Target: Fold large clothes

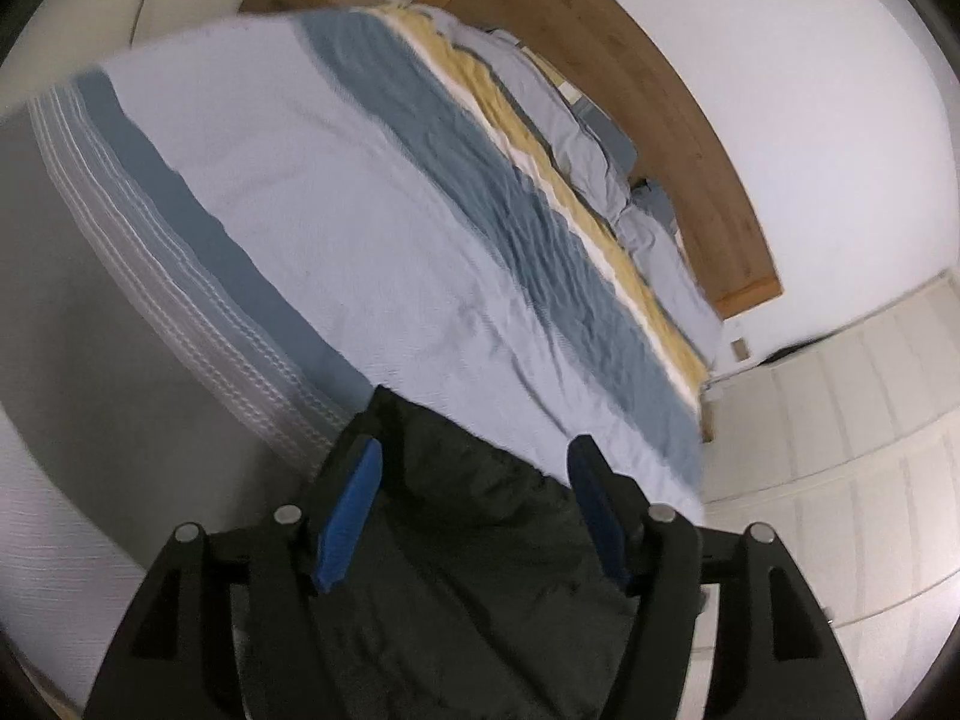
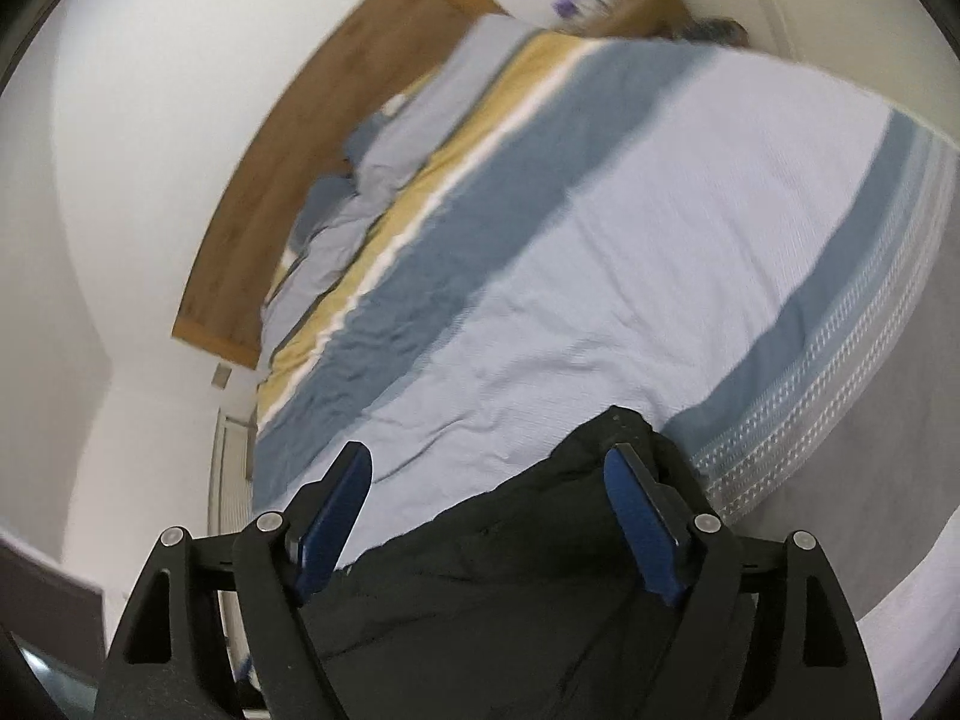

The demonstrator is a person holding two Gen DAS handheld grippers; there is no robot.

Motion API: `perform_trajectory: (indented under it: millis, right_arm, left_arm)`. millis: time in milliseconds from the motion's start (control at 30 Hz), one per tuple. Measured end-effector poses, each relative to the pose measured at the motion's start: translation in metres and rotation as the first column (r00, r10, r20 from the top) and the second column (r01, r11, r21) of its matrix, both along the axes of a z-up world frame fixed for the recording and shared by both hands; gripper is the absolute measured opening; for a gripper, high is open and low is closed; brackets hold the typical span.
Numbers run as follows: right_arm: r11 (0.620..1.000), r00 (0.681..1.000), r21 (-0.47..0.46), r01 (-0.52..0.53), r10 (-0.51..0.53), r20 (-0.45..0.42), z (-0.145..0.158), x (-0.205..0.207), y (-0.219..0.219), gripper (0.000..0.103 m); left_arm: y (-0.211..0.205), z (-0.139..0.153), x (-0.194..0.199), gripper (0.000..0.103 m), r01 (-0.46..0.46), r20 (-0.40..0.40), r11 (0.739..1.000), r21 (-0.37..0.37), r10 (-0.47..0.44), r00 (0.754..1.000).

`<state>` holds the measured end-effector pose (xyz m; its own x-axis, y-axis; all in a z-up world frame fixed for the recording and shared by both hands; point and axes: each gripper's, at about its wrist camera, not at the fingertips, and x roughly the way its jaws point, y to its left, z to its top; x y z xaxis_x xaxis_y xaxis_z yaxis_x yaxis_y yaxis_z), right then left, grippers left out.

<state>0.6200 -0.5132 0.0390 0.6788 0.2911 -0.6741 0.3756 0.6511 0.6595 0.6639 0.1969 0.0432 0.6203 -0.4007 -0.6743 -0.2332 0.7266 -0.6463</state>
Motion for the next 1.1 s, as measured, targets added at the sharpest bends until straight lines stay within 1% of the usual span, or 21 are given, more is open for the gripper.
perform_trajectory:
  millis: [100,167,300,367,400,467,567,733,767,833,867,933,1033,1100]
  right_arm:
    - [0.995,0.997,-0.062,-0.074,0.075,0.012,0.011,-0.009,0.025,0.079]
    - [0.983,0.991,-0.122,-0.134,0.137,0.013,0.015,-0.017,0.044,0.079]
    - [0.942,0.966,-0.224,-0.248,0.258,0.014,0.017,-0.037,0.091,0.079]
    - [0.918,0.95,-0.262,-0.297,0.311,0.013,0.015,-0.046,0.112,0.079]
    - [0.9,0.939,-0.288,-0.327,0.343,0.008,0.014,-0.051,0.125,0.079]
    - [0.875,0.924,-0.323,-0.36,0.382,0.003,0.01,-0.061,0.145,0.079]
    - [0.842,0.9,-0.351,-0.409,0.436,-0.002,-0.003,-0.075,0.172,0.079]
    - [0.8,0.872,-0.386,-0.46,0.489,-0.025,-0.027,-0.091,0.199,0.079]
    - [0.787,0.862,-0.388,-0.48,0.505,-0.04,-0.036,-0.091,0.204,0.079]
    - [0.766,0.849,-0.394,-0.508,0.522,-0.08,-0.051,-0.086,0.211,0.079]
    - [0.759,0.846,-0.397,-0.515,0.525,-0.093,-0.057,-0.081,0.215,0.079]
    - [0.753,0.845,-0.406,-0.518,0.525,-0.103,-0.065,-0.067,0.217,0.081]
    - [0.75,0.847,-0.421,-0.511,0.522,-0.098,-0.068,-0.041,0.217,0.081]
    - [0.749,0.849,-0.424,-0.51,0.519,-0.104,-0.07,-0.023,0.216,0.082]
  left_arm:
    - [-0.016,0.005,-0.018,0.063,0.034,-0.001,0.995,0.089,-0.035,0.999]
    - [-0.027,0.003,-0.031,0.063,0.061,-0.006,0.99,0.124,-0.06,0.998]
    - [-0.059,-0.007,-0.056,0.063,0.123,-0.018,0.974,0.192,-0.122,0.992]
    - [-0.08,-0.012,-0.067,0.063,0.163,-0.022,0.959,0.231,-0.163,0.986]
    - [-0.092,-0.015,-0.073,0.063,0.185,-0.023,0.95,0.252,-0.186,0.982]
    - [-0.112,-0.02,-0.083,0.063,0.216,-0.019,0.937,0.274,-0.219,0.976]
    - [-0.136,-0.028,-0.099,0.063,0.246,-0.003,0.923,0.298,-0.257,0.967]
    - [-0.177,-0.047,-0.122,0.063,0.306,0.003,0.889,0.341,-0.326,0.945]
    - [-0.184,-0.051,-0.124,0.063,0.318,0.0,0.881,0.349,-0.34,0.941]
    - [-0.2,-0.059,-0.119,0.063,0.339,-0.01,0.858,0.385,-0.363,0.932]
    - [-0.205,-0.062,-0.115,0.063,0.342,-0.01,0.852,0.396,-0.368,0.93]
    - [-0.215,-0.065,-0.093,0.063,0.345,-0.011,0.839,0.422,-0.375,0.927]
    - [-0.224,-0.066,-0.062,0.063,0.349,-0.012,0.813,0.466,-0.388,0.922]
    - [-0.232,-0.07,-0.034,0.063,0.363,-0.034,0.792,0.49,-0.399,0.917]
